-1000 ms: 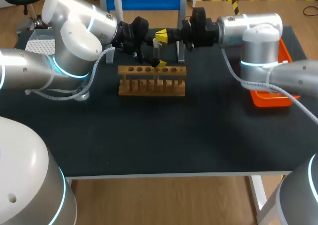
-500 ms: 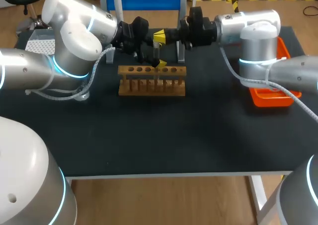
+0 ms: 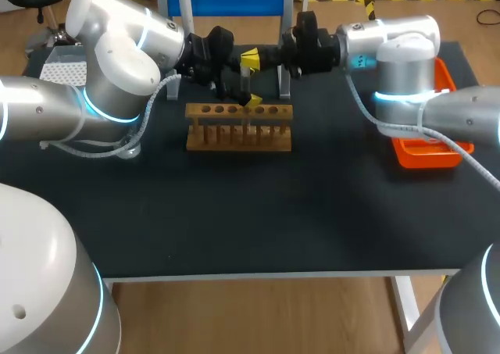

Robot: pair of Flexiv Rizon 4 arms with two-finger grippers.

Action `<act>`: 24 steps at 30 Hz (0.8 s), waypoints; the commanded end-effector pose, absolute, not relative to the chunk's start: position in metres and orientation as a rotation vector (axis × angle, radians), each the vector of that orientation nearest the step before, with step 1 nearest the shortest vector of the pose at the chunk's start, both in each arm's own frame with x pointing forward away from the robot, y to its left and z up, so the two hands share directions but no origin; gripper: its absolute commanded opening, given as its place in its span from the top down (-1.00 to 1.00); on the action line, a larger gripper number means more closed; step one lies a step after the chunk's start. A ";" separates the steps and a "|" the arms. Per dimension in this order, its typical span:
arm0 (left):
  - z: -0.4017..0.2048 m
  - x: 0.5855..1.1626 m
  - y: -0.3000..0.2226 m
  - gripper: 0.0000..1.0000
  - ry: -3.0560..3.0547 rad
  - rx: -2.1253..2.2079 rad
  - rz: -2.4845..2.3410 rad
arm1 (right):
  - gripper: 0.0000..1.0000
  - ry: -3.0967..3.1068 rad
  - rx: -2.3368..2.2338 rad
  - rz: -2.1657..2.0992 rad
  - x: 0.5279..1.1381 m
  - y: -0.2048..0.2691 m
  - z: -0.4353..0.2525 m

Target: Invert the test tube, pick up the pipette, mount the tip to pipette, aspirate from beaker and dispense into the tube, eject the tip, return the pipette, and cap with the stopper.

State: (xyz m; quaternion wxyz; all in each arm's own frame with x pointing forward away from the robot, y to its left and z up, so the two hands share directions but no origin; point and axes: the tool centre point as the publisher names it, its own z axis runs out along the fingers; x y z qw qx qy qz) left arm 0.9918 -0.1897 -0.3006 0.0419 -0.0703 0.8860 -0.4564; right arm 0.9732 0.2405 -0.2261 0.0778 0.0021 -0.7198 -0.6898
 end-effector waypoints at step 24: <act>-0.300 0.993 -0.190 -1.00 2.717 -0.215 -1.395 | -0.63 -2.139 0.012 -2.167 0.971 0.223 -0.208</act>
